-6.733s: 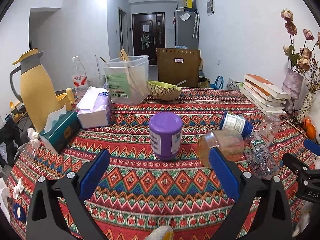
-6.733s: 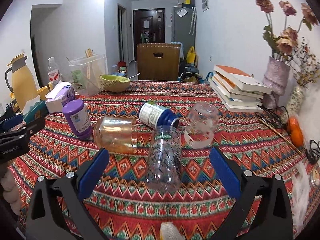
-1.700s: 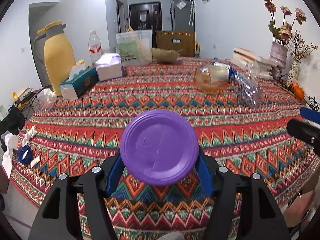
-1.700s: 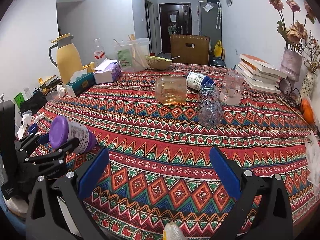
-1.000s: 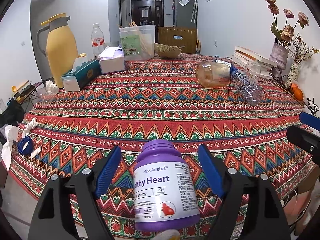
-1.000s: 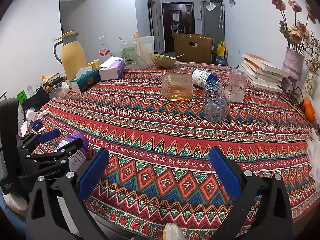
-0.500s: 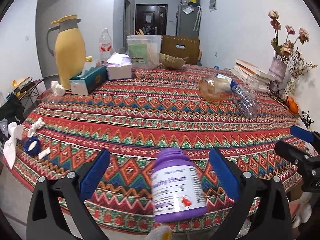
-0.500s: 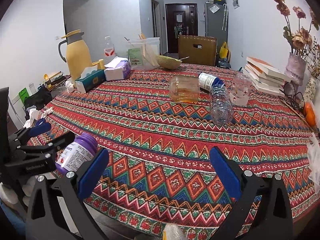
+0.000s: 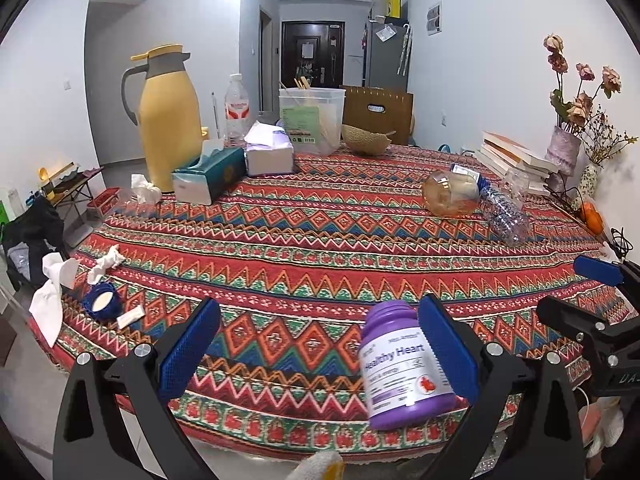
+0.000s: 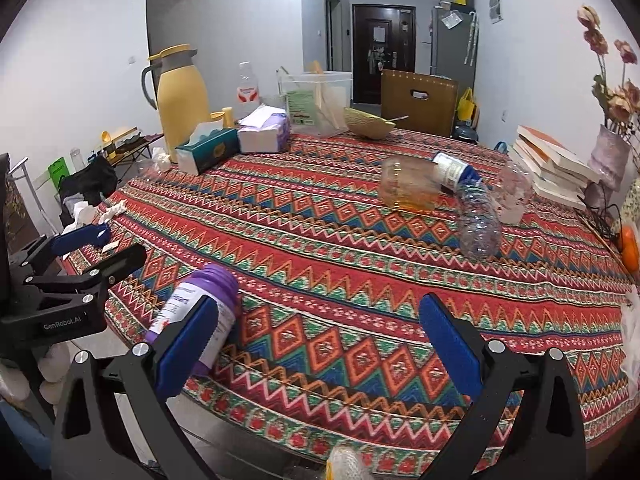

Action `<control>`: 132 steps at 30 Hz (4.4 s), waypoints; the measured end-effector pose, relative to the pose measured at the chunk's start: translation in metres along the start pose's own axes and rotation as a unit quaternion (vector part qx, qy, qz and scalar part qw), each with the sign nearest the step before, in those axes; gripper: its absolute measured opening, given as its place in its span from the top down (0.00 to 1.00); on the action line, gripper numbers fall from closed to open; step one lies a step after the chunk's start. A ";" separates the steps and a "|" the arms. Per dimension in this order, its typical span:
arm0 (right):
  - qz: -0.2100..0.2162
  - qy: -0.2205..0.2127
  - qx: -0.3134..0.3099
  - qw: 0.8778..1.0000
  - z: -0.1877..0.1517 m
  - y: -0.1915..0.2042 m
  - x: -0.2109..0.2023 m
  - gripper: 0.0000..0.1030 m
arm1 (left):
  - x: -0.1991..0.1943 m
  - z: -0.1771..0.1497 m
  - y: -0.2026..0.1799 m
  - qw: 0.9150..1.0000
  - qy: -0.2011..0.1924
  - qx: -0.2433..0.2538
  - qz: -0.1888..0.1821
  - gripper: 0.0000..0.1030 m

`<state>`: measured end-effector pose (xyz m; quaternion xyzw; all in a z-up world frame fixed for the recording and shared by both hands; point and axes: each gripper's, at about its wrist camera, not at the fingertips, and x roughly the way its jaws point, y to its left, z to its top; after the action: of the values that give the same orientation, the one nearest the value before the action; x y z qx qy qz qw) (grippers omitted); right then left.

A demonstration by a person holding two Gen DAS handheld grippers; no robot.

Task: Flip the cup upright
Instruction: 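Carry the purple bottle with the left tool toward the right tool, then close the right tool on the bottle while the left tool opens and releases it, then rotate the bottle mouth-up with the right tool and lower it to the table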

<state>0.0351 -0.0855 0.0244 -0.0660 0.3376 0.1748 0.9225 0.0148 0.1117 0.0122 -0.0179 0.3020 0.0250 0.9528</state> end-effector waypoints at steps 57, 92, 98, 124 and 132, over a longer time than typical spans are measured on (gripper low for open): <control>0.040 0.315 0.097 0.943 0.029 0.075 0.139 0.06 | 0.038 -0.007 0.101 0.999 0.028 0.030 -0.032 0.07; 0.089 0.165 0.018 0.982 0.063 0.084 0.101 0.40 | 0.038 -0.002 0.105 0.999 0.030 0.012 -0.027 0.07; 0.075 0.050 -0.031 0.995 0.061 0.096 0.088 0.40 | 0.038 -0.004 0.105 0.999 0.039 -0.007 -0.030 0.07; 0.032 -0.073 -0.088 0.993 0.050 0.122 0.115 0.40 | 0.040 -0.003 0.113 0.999 0.052 -0.014 -0.003 0.07; 0.023 -0.033 -0.111 0.993 0.041 0.133 0.136 0.39 | 0.040 -0.003 0.116 0.998 0.054 -0.014 0.006 0.07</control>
<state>0.1074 0.0857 -0.0328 -0.1540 0.2869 0.2344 0.9160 0.0392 0.2292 -0.0159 -0.0307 0.3531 0.0342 0.9345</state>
